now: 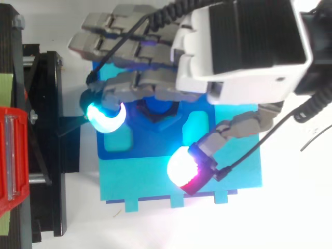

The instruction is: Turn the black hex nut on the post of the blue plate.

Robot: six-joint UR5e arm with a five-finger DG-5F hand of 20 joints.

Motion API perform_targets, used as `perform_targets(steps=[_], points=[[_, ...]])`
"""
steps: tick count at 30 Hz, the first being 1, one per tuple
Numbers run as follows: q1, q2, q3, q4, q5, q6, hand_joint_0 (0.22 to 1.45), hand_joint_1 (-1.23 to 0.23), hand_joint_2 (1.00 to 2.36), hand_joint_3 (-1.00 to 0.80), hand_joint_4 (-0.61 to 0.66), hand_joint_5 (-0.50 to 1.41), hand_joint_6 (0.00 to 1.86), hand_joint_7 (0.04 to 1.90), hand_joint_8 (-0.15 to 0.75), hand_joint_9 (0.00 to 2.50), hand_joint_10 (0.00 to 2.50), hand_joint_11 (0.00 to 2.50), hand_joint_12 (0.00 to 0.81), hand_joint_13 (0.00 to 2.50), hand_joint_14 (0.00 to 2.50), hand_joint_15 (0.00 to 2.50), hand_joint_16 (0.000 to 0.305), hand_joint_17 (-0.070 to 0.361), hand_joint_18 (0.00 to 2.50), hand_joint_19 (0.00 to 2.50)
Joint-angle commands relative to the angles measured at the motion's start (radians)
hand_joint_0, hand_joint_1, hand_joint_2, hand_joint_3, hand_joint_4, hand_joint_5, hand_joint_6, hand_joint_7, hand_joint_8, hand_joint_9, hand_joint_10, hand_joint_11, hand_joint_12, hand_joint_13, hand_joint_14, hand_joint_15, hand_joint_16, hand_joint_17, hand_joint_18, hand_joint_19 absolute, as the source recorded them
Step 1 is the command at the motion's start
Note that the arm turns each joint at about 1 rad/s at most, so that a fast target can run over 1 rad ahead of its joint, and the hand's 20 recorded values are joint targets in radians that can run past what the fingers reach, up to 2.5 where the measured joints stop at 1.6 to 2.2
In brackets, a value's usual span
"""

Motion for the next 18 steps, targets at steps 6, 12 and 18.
perform_targets(steps=[6, 12, 18], points=[[-0.001, -0.034, 0.000, 0.034, -0.014, 0.012, 0.35, -0.95, 1.00, -0.50, 0.11, -0.30, 0.50, 0.76, 0.183, 0.00, 0.00, 0.00, 0.381, 0.00, 0.00, 0.00, 0.055, 0.125, 0.00, 0.00], [-0.003, -0.034, -0.002, 0.030, -0.014, 0.007, 0.34, -0.94, 1.00, -0.50, 0.13, -0.30, 0.50, 0.79, 0.187, 0.00, 0.00, 0.00, 0.381, 0.00, 0.00, 0.00, 0.055, 0.124, 0.00, 0.00], [-0.011, -0.034, -0.016, 0.039, -0.018, 0.001, 0.34, -0.93, 1.00, -0.50, 0.15, -0.28, 0.50, 0.82, 0.197, 0.00, 0.00, 0.00, 0.384, 0.00, 0.00, 0.00, 0.055, 0.125, 0.00, 0.00]])
